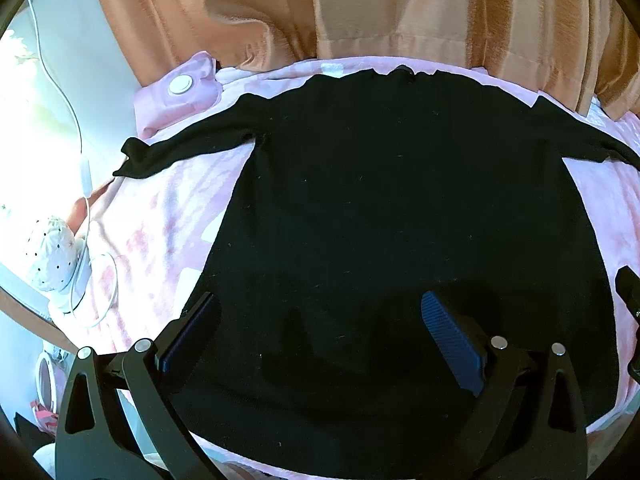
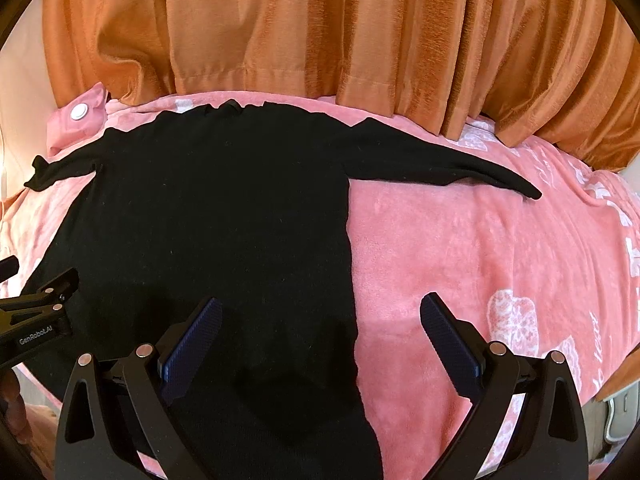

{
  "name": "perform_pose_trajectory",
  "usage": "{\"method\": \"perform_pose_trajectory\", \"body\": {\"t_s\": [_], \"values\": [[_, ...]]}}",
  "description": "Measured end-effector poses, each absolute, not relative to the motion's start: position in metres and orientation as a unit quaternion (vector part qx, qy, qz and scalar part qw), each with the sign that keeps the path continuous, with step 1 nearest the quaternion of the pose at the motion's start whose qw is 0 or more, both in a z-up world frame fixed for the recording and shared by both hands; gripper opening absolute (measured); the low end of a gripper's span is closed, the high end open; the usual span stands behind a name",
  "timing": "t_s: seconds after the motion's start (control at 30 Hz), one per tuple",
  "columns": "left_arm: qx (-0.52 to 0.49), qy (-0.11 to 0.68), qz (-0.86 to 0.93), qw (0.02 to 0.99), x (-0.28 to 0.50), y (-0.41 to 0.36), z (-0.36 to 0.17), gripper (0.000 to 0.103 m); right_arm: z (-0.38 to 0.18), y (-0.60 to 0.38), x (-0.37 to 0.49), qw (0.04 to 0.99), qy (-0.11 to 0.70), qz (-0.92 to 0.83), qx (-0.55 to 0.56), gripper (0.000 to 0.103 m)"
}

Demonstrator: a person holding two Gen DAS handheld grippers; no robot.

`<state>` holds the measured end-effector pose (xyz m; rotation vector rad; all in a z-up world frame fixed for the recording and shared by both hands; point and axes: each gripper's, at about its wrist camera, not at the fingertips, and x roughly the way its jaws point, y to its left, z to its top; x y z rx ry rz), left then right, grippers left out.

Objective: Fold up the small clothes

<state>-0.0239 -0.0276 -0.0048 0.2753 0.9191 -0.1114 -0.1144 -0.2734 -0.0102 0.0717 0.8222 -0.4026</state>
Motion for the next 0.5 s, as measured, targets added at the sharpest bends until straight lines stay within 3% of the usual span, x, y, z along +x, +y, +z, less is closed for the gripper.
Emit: {"method": "perform_pose_trajectory", "body": {"t_s": [0.5], "values": [[0.135, 0.44, -0.05, 0.887, -0.0249, -0.0217, -0.0093, 0.098, -0.013, -0.2724, -0.1144, 0.897, 0.396, -0.194, 0.034, 0.098]]}}
